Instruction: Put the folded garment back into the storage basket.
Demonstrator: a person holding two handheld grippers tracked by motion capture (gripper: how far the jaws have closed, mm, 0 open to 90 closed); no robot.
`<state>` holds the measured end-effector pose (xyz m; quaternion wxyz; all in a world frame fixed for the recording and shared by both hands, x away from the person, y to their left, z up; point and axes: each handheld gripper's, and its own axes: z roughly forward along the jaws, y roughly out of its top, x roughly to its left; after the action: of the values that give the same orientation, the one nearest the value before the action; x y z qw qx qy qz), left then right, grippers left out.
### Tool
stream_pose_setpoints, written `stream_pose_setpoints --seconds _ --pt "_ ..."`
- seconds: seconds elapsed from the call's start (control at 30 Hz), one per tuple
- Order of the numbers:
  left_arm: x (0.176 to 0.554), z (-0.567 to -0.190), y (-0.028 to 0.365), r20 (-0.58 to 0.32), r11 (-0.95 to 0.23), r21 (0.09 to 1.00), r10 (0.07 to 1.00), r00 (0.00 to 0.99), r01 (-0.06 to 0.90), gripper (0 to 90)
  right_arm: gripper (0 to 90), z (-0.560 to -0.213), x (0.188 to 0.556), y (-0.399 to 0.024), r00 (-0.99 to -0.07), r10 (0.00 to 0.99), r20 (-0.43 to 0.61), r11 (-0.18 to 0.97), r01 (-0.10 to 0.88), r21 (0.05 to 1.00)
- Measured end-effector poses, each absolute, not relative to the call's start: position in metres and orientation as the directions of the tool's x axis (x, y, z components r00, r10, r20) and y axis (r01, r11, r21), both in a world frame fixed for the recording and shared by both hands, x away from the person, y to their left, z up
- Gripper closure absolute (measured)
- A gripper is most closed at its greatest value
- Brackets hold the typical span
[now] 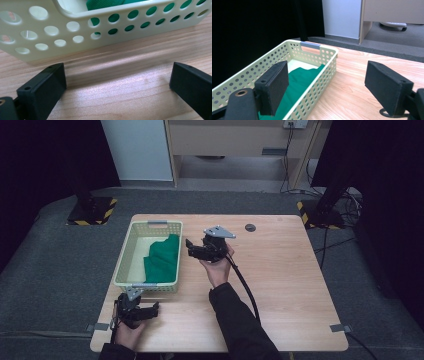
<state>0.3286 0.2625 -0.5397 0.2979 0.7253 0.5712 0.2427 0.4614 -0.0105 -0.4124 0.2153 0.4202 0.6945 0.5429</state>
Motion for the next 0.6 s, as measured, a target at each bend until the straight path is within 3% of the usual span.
stream_pose_setpoints --seconds 0.6 --pt "0.329 -0.54 0.262 0.011 -0.168 0.711 0.974 0.228 0.683 0.0 15.7 -0.405 0.449 -0.062 -0.499 0.857 0.129 0.047 0.324 0.945"
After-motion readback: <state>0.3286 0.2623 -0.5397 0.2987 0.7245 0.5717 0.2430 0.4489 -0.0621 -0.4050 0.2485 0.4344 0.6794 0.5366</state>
